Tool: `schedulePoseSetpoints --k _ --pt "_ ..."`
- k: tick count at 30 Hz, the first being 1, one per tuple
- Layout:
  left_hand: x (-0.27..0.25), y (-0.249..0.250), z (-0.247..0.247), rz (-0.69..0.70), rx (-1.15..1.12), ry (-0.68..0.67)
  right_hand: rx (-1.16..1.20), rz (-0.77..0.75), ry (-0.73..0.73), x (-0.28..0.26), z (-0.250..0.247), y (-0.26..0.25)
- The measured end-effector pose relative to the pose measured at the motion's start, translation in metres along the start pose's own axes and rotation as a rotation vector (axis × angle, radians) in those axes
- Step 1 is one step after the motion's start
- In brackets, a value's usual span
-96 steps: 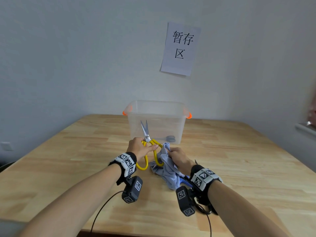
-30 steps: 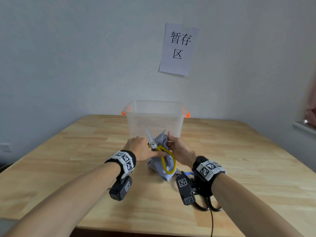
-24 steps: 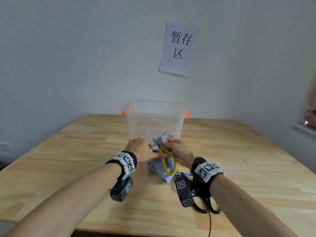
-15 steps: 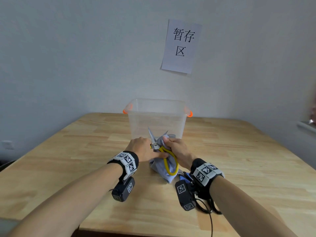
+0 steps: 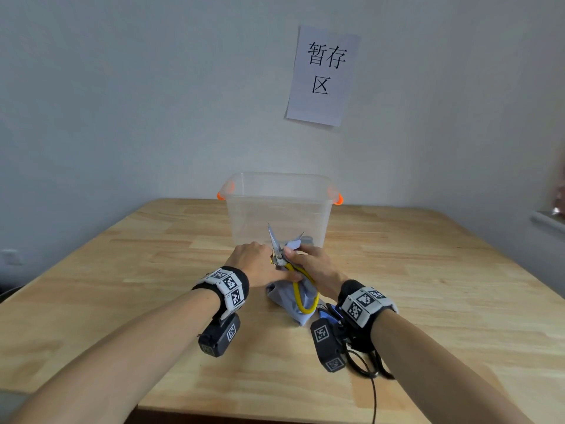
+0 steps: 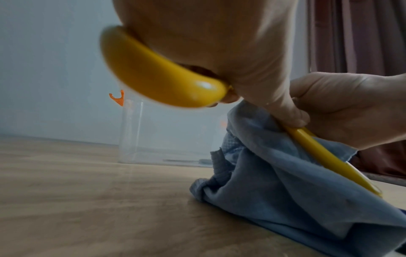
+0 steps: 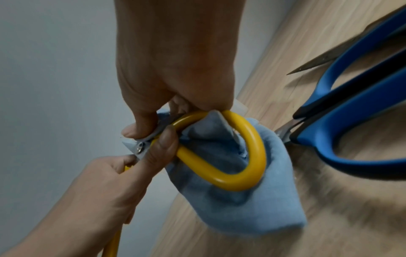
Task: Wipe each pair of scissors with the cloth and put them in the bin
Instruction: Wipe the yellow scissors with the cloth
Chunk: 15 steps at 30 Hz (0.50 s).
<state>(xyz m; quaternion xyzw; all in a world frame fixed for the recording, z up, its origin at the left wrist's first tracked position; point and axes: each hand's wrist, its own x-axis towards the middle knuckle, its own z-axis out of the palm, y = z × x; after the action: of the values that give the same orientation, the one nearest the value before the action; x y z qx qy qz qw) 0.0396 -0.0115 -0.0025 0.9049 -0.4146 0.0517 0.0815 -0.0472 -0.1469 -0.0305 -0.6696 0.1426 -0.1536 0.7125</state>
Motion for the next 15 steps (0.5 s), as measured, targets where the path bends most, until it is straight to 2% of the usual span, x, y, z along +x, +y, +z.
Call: schedulePoseSetpoints --k 9,11,15 --pt "0.004 0.003 0.004 0.007 -0.023 -0.004 -0.113 0.057 -0.056 0.005 -0.006 -0.001" --pt "0.004 0.004 0.004 -0.001 -0.037 -0.010 -0.130 0.033 -0.005 0.007 -0.005 0.003" --pt "0.003 0.006 0.010 -0.005 -0.052 0.002 -0.393 -0.064 0.173 0.007 -0.001 0.007"
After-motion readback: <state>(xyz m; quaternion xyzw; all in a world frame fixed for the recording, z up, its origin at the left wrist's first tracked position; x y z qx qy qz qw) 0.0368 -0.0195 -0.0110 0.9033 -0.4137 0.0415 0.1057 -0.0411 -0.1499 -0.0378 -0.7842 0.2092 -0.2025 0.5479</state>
